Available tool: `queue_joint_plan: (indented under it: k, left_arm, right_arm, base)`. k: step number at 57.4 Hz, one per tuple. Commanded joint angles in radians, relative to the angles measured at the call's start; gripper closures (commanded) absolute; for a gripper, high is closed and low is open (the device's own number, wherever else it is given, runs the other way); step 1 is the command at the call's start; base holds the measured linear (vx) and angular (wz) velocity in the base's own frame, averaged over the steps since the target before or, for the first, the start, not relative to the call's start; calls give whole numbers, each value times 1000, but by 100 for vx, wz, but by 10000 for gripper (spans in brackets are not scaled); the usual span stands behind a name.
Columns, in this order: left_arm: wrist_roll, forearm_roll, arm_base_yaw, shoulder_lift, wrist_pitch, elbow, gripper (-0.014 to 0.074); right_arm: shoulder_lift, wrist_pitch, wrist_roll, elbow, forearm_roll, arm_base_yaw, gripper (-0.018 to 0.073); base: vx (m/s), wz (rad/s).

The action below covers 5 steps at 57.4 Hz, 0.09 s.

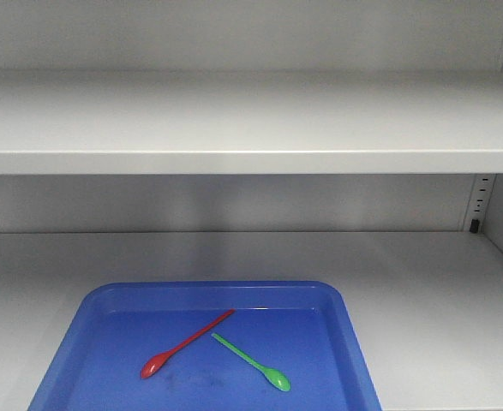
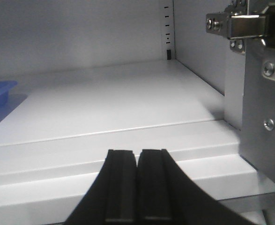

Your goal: Sort red and green spoons into left cabinet

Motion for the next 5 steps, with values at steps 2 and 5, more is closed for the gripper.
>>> queue_joint_plan:
  k: [2, 5]
  left_arm:
    - [-8, -8, 2, -11, -86, -6, 603]
    - [-8, -8, 2, -11, -86, -6, 603]
  right_arm:
    - [-14, -81, -9, 11, -9, -2, 564]
    - [-14, -81, -9, 11, -9, -2, 564]
  base:
    - [0, 0]
    - [0, 0]
